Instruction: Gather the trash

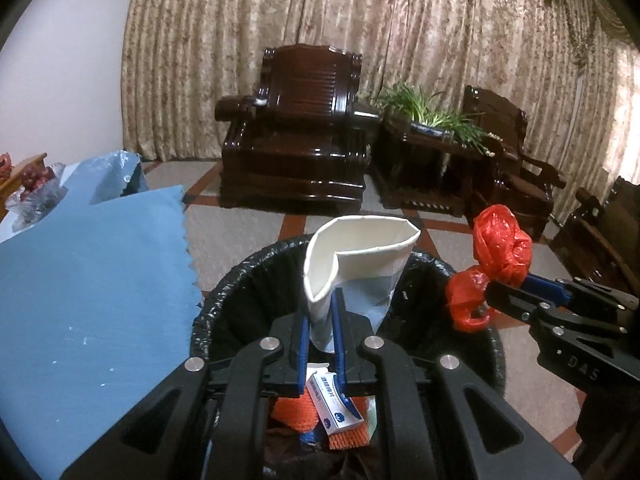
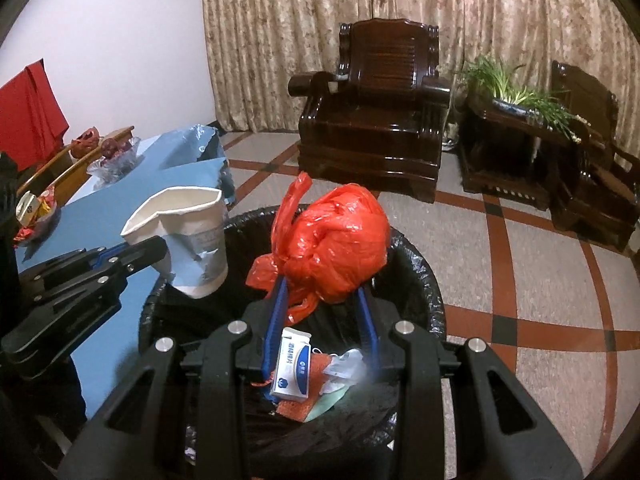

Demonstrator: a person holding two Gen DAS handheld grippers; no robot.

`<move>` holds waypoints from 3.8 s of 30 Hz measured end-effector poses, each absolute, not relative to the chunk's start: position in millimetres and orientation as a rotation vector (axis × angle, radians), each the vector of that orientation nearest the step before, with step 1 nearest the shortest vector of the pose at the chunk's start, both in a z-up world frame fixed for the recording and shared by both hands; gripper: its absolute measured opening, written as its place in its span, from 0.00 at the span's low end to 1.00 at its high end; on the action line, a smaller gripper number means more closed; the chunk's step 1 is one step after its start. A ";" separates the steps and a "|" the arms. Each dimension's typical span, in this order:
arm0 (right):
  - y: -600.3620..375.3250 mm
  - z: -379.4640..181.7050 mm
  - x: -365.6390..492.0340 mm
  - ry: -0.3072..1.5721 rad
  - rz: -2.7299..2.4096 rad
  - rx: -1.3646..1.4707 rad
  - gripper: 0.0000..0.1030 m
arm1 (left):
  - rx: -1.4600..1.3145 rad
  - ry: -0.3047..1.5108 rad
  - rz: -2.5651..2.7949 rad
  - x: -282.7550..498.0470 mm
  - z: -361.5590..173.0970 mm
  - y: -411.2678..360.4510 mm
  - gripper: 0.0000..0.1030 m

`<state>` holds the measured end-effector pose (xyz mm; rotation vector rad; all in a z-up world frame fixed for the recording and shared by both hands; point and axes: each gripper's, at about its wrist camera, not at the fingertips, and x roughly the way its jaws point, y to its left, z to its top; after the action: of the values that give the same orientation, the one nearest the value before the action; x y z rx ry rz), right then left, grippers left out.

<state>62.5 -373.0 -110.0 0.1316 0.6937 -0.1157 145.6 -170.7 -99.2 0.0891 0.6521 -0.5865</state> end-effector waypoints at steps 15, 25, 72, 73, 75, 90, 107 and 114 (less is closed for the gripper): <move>-383.7 -145.5 91.5 0.749 -0.167 0.124 0.82 | 0.056 0.711 -0.592 169.8 -118.2 -168.5 0.52; -362.3 -115.8 62.6 0.734 -0.095 0.180 0.95 | 0.043 0.682 -0.555 149.3 -91.5 -131.2 0.93; -268.8 2.5 7.5 0.601 0.025 0.078 0.95 | 0.082 0.533 -0.383 58.5 5.9 -50.1 0.94; -268.3 2.9 7.6 0.601 0.025 0.077 0.95 | 0.081 0.533 -0.381 58.6 6.0 -50.0 0.94; -268.2 2.8 7.0 0.601 0.027 0.075 0.95 | 0.081 0.533 -0.378 58.4 6.2 -49.6 0.94; -265.6 2.5 6.9 0.601 0.026 0.074 0.95 | 0.079 0.532 -0.371 55.9 5.6 -45.4 0.94; -264.5 2.4 6.9 0.601 0.027 0.074 0.95 | 0.077 0.533 -0.370 56.6 5.4 -42.8 0.94; -264.4 2.1 7.0 0.601 0.026 0.075 0.95 | 0.076 0.533 -0.368 57.0 3.4 -39.3 0.94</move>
<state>7.0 -264.4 2.1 0.0745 0.6014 0.0257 57.0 -39.3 3.4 0.0762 0.5331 -0.3680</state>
